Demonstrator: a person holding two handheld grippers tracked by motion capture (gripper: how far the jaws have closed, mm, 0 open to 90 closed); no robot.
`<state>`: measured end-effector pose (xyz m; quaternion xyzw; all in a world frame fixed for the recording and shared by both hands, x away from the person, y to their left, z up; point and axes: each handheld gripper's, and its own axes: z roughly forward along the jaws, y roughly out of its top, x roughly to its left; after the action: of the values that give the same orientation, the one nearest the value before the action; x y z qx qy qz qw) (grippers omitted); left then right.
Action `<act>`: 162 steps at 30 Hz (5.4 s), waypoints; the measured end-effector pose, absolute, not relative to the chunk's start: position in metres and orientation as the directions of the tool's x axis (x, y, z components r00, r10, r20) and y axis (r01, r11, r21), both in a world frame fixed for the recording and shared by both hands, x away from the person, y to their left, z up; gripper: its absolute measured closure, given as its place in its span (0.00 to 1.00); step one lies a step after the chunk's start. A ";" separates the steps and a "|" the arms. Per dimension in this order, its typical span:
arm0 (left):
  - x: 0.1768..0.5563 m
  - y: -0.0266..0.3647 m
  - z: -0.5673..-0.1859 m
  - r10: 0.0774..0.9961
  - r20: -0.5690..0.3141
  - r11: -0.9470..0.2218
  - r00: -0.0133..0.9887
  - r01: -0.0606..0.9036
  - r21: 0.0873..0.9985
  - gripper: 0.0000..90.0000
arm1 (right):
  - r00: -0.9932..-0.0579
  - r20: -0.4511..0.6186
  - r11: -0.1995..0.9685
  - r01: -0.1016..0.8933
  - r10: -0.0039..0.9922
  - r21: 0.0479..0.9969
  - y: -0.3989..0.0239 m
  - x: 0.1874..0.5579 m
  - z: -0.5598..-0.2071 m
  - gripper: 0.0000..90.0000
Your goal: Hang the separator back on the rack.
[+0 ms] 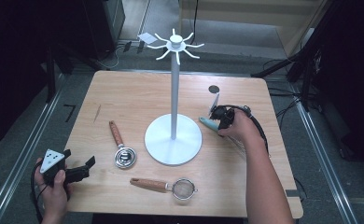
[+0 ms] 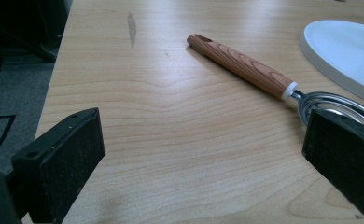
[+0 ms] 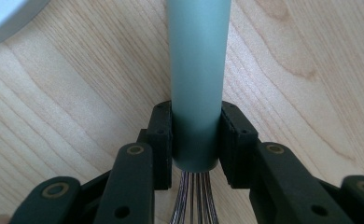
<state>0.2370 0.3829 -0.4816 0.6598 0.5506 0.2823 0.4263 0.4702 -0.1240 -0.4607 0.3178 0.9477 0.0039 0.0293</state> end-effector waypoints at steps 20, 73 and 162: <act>0.238 0.386 -0.482 0.964 -0.136 0.005 0.230 0.493 0.870 0.00 | -0.770 -0.045 0.772 0.635 0.636 0.029 -0.115 0.453 -0.460 0.79; 0.238 0.386 -0.482 0.964 -0.136 0.005 0.230 0.492 0.870 0.00 | -0.685 0.096 0.216 0.356 0.722 0.909 -0.158 0.335 -0.340 0.79; 0.239 0.386 -0.482 0.962 -0.138 0.002 0.235 0.500 0.866 0.00 | -0.789 0.049 0.038 0.091 0.613 0.995 -0.098 0.326 -0.281 0.70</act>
<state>0.2395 0.3861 -0.4820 0.6546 0.5583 0.2657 0.4350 0.3260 -0.0978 -0.2813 0.2544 0.6916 0.6450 0.2020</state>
